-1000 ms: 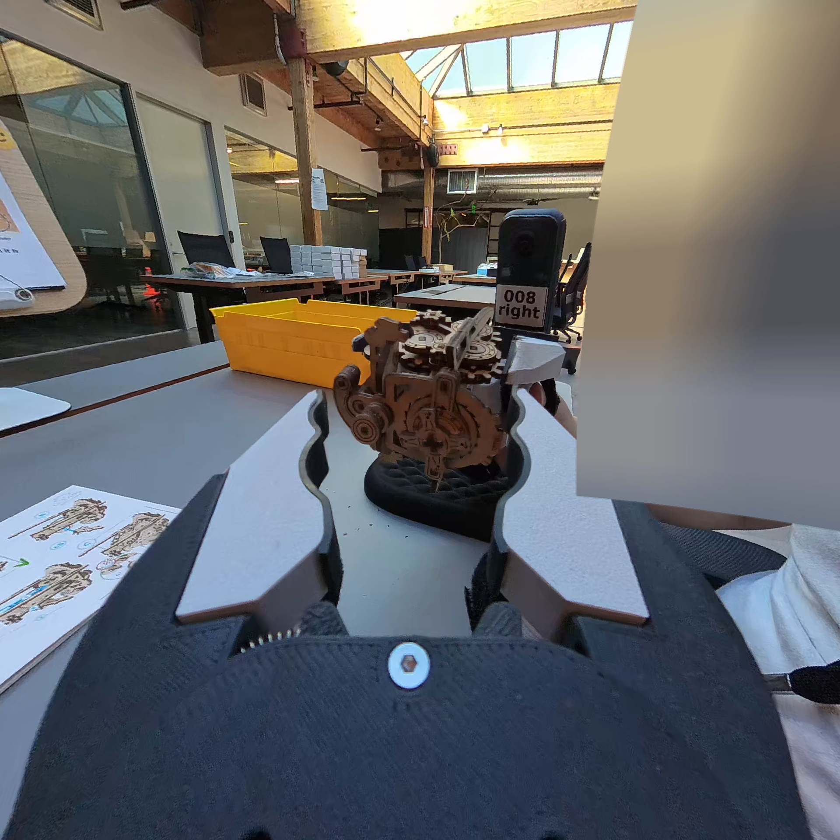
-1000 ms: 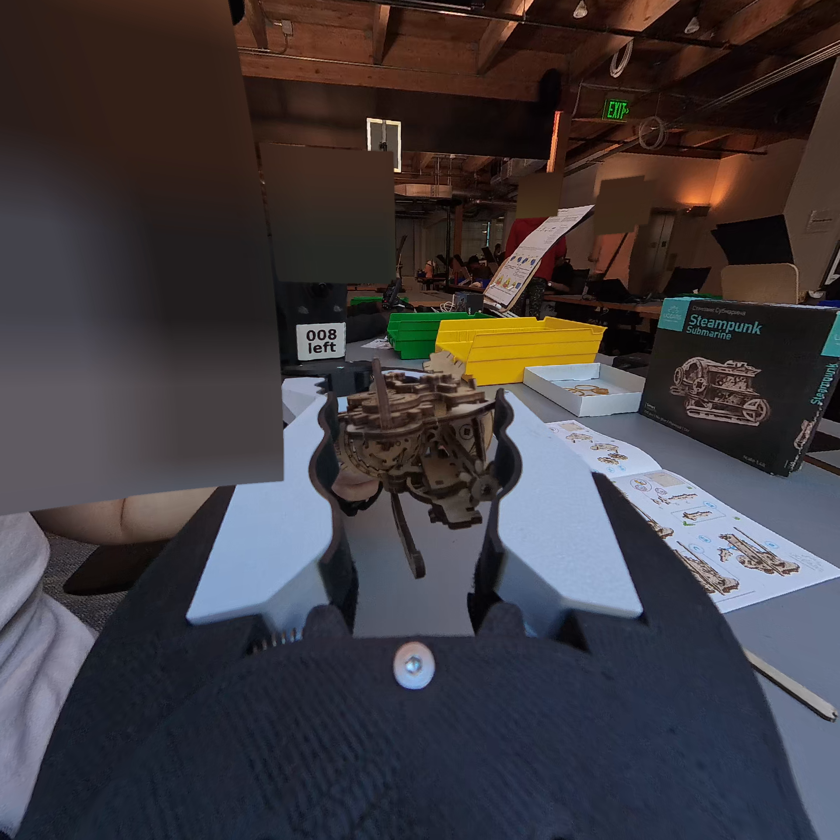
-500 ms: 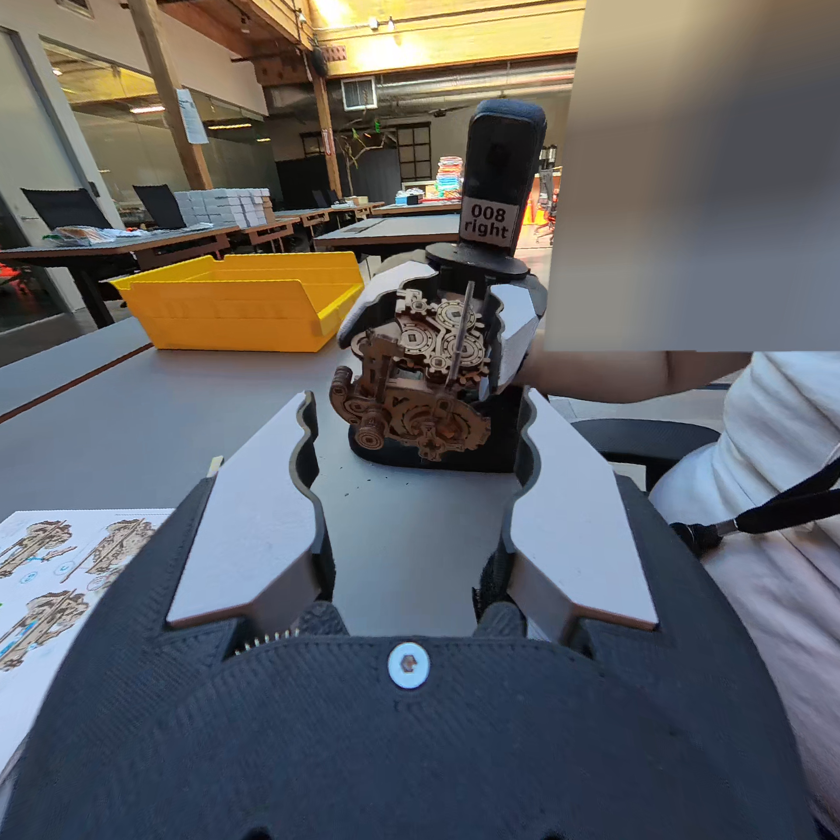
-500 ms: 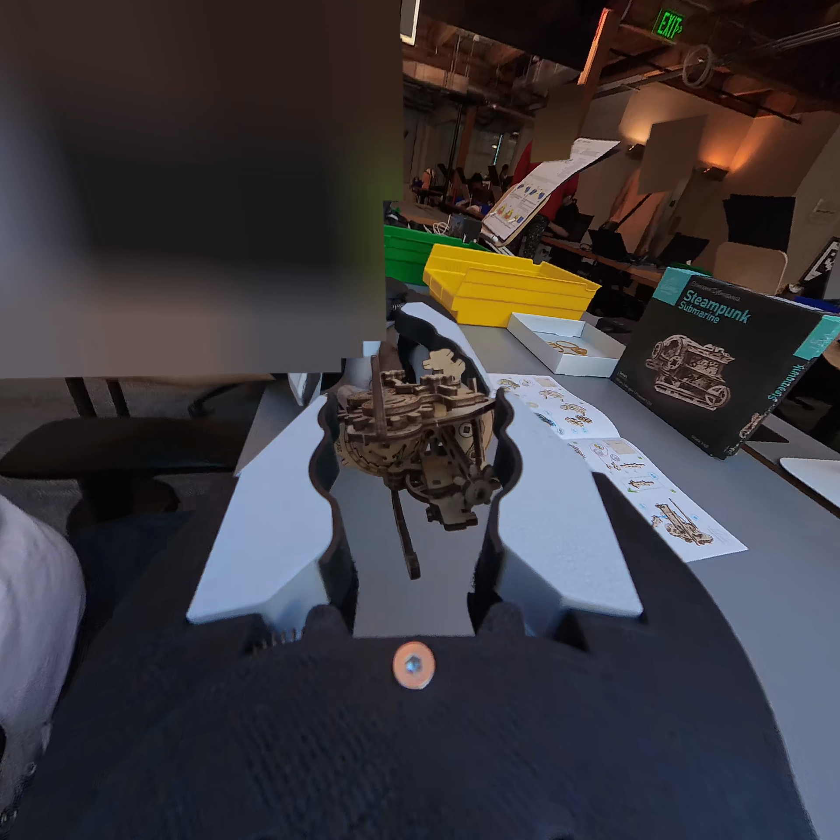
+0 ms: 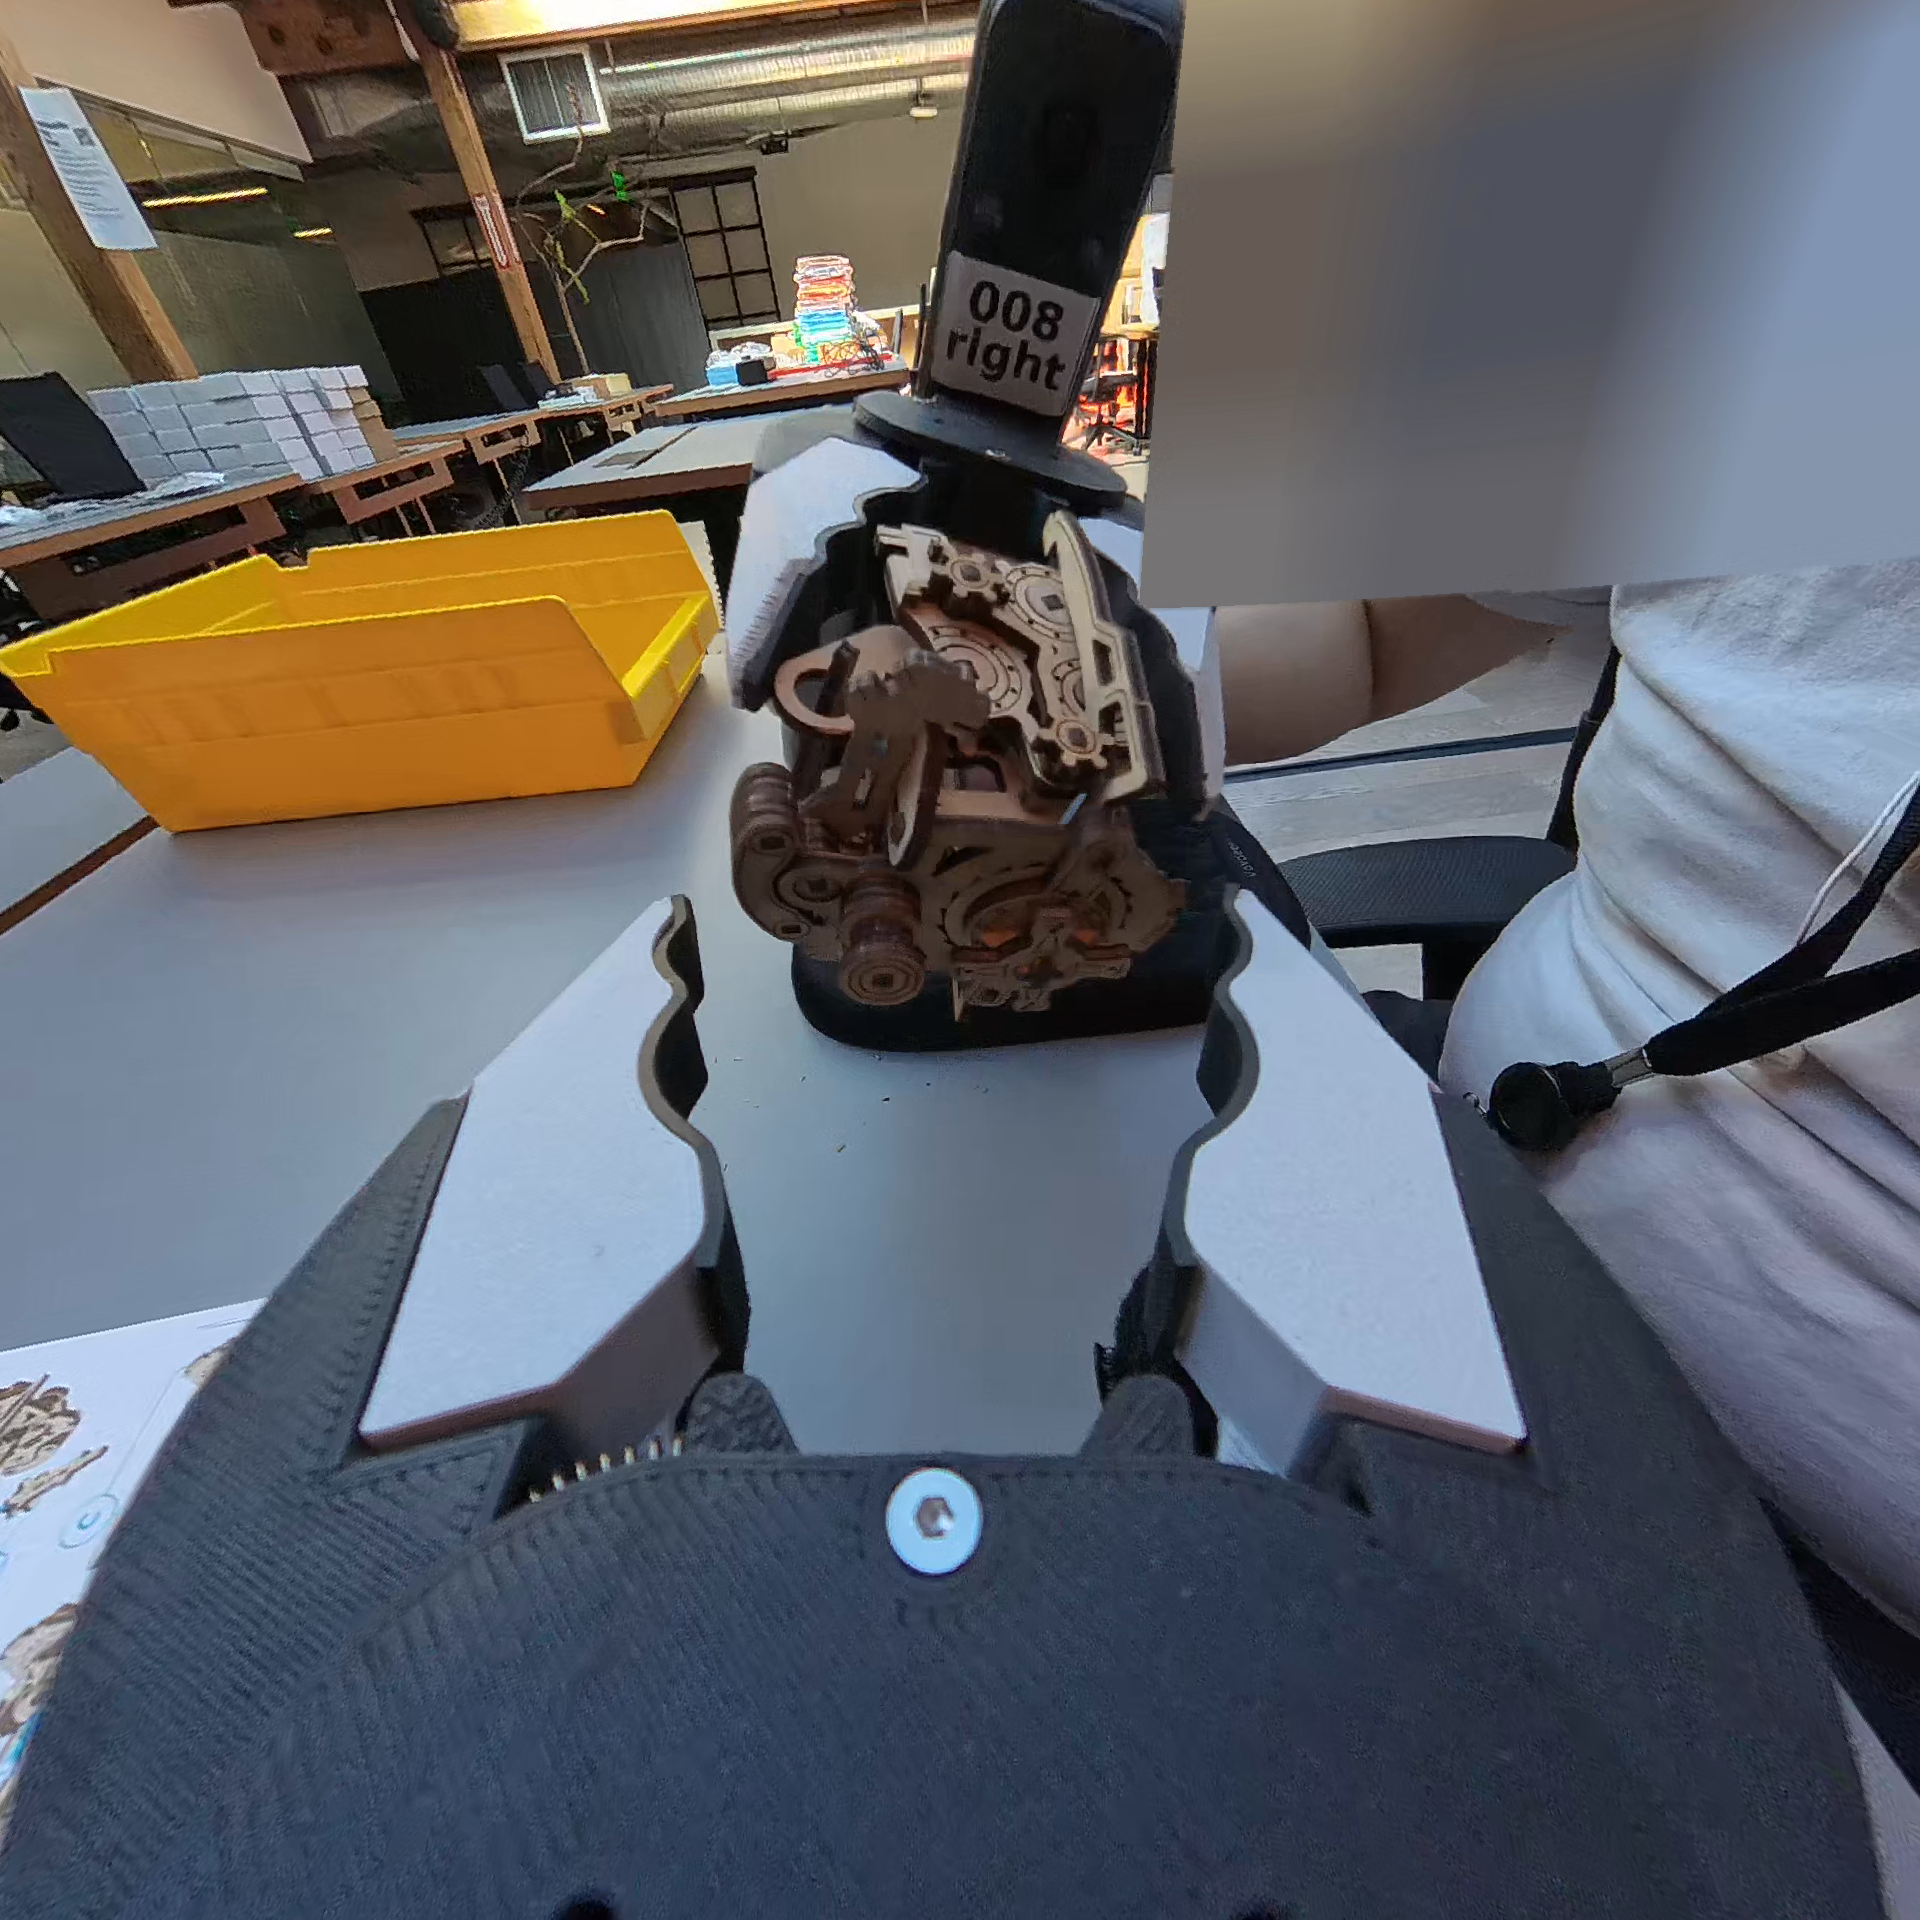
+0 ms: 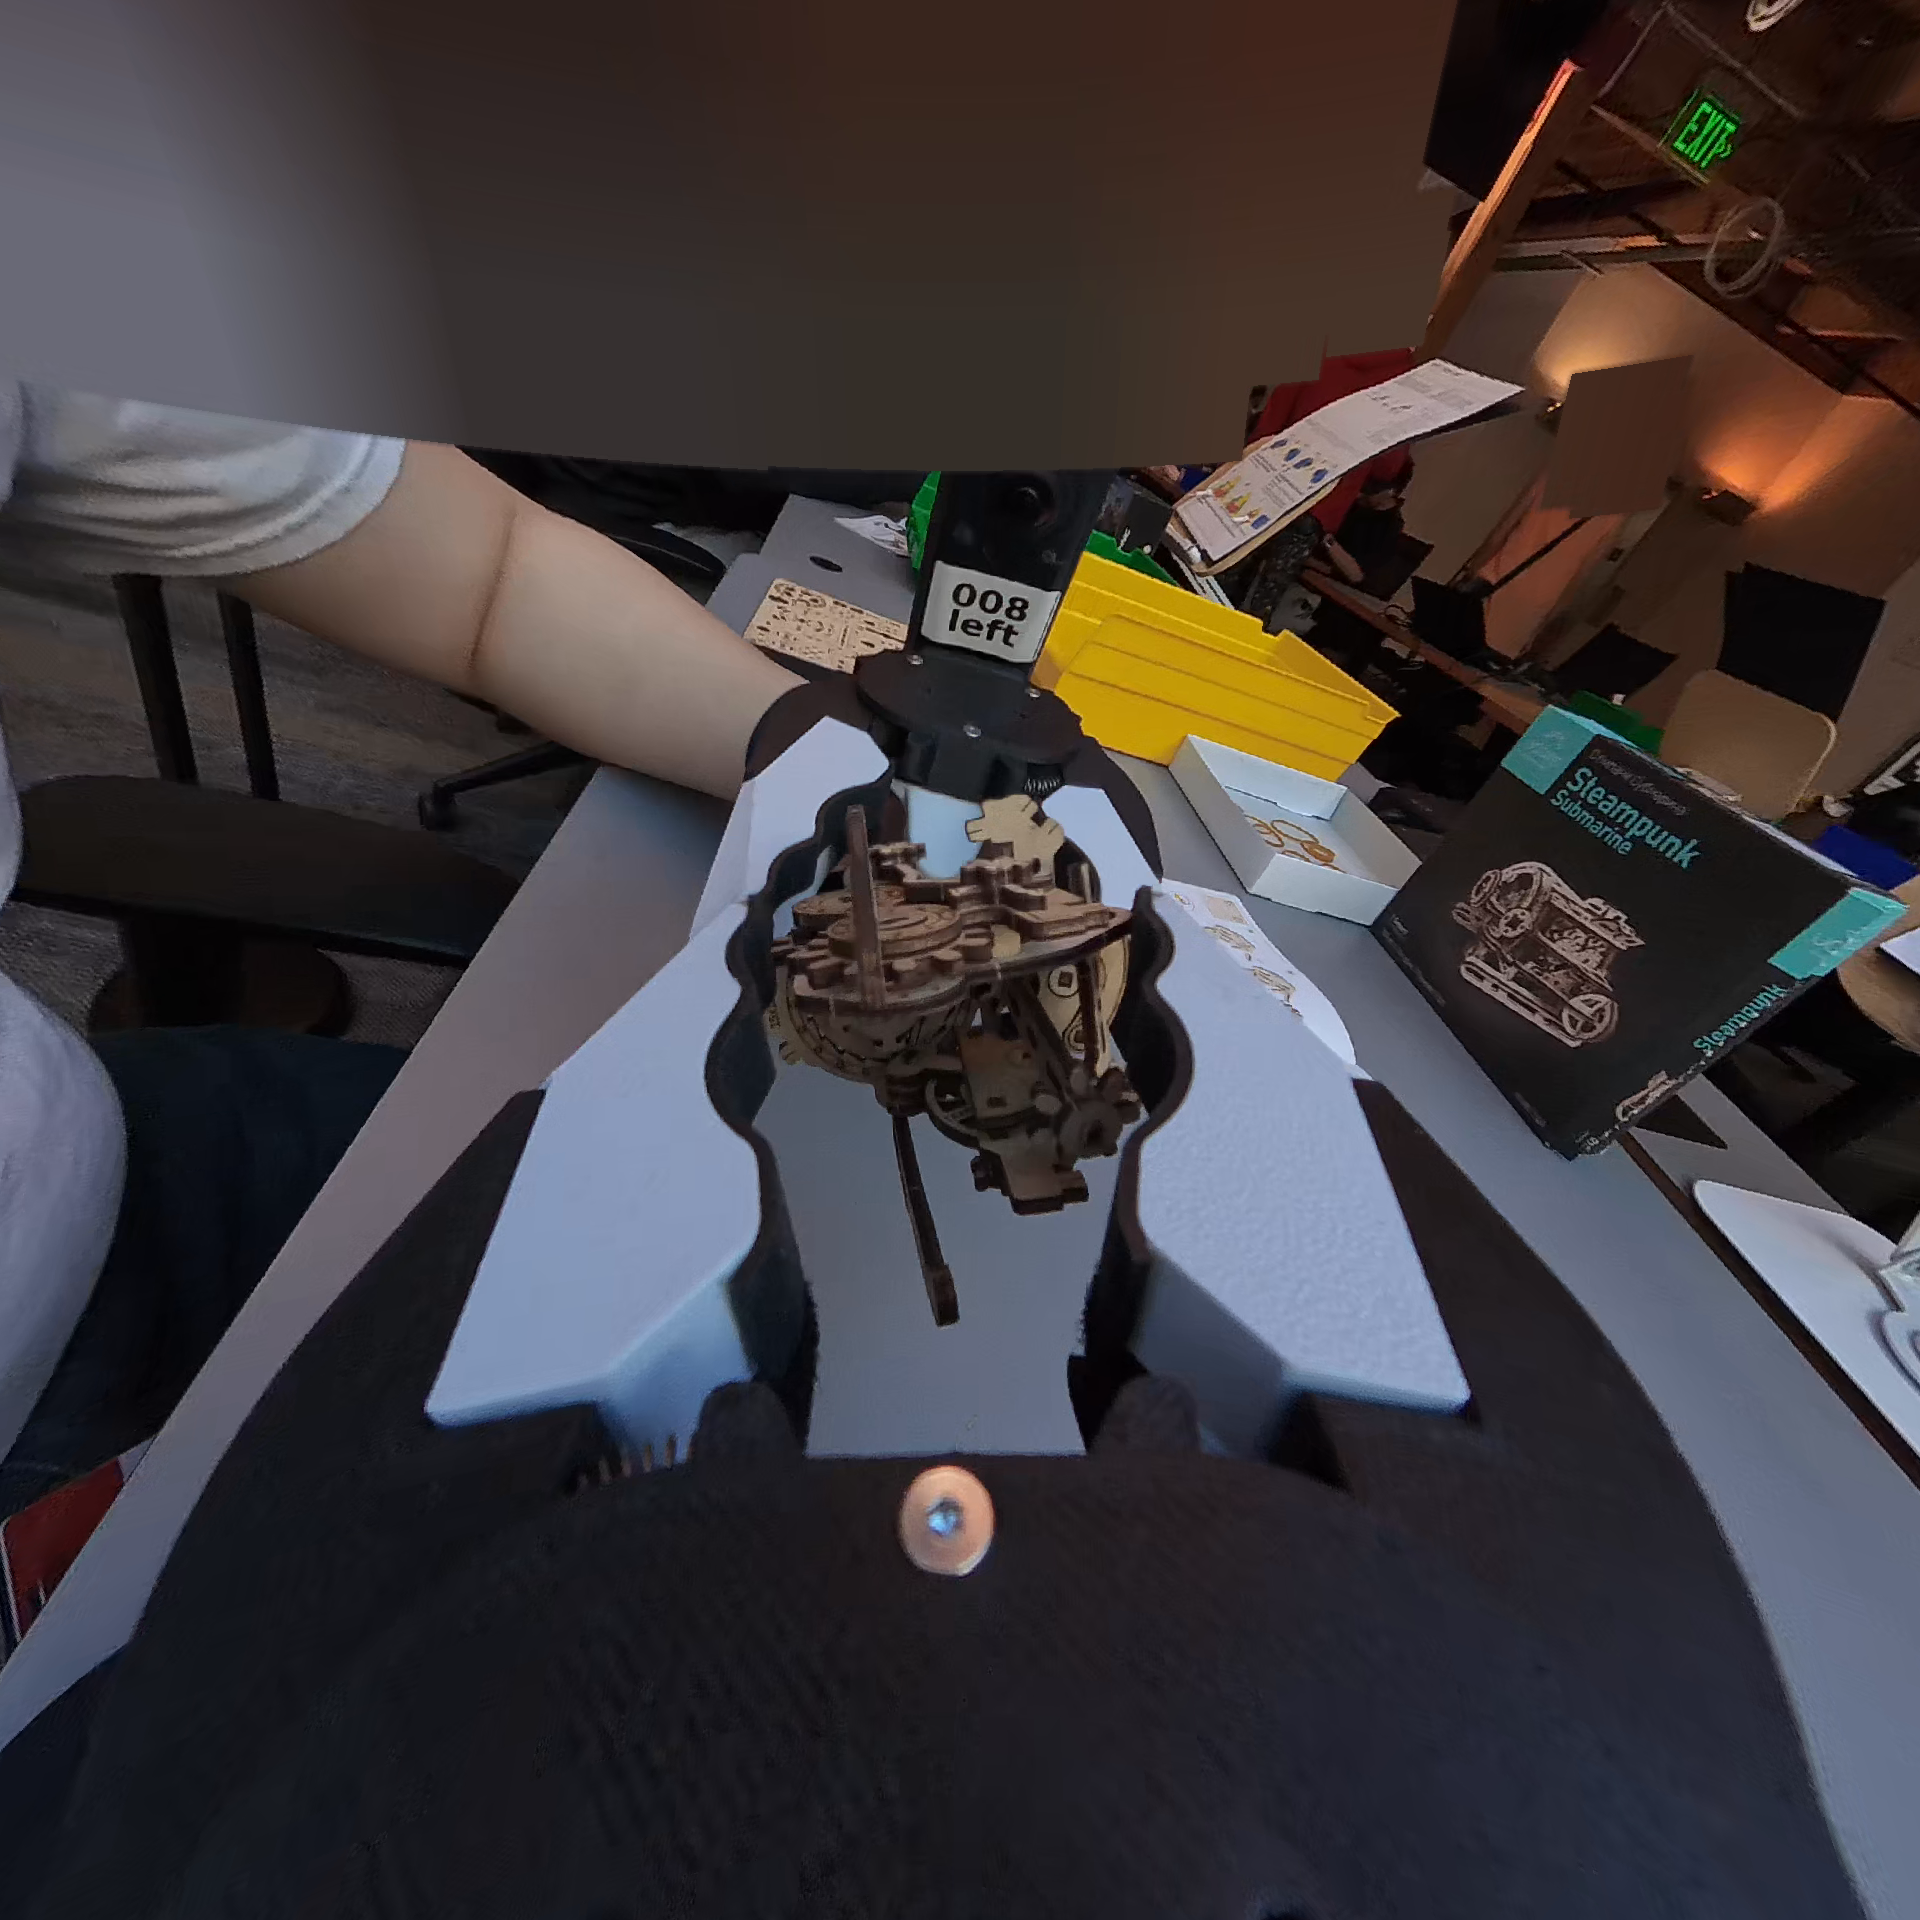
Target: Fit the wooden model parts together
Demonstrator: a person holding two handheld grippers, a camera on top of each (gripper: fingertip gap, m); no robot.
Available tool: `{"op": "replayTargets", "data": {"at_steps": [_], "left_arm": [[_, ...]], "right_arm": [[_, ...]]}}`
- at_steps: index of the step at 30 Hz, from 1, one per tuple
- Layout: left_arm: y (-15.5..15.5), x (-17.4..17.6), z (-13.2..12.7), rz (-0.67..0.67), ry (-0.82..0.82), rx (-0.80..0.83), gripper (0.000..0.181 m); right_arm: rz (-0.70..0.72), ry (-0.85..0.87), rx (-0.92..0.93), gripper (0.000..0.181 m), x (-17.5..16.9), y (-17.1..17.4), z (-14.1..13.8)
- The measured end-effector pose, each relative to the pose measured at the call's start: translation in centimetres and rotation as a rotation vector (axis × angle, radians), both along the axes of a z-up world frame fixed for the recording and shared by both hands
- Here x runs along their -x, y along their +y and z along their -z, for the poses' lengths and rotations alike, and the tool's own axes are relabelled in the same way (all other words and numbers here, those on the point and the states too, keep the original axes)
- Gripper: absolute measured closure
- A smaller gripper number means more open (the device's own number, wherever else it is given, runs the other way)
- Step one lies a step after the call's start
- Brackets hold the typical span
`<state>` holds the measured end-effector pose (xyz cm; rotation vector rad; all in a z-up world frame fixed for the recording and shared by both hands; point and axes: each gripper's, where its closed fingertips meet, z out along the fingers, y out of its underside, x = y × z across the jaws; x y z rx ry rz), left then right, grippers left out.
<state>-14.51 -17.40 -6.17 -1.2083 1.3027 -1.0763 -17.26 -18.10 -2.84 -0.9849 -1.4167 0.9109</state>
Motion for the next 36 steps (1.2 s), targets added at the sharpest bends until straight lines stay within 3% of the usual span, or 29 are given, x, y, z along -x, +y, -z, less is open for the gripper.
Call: {"op": "replayTargets", "data": {"at_steps": [13, 26, 36], "left_arm": [[2.0, 1.3, -2.9, -0.19, -0.175, -0.179, 0.1], [2.3, 1.2, -2.5, -0.266, -0.158, -0.192, 0.101], [1.6, 1.2, -1.8, -0.237, -0.124, -0.177, 0.101]], "right_arm": [[-0.112, 0.117, 0.145, 0.114, 0.4, 2.4, -1.7], [-0.071, 0.146, 0.137, 0.114, 0.4, 2.7, -1.0], [-0.057, 0.113, 0.114, 0.113, 0.3, 2.2, -0.2]]}}
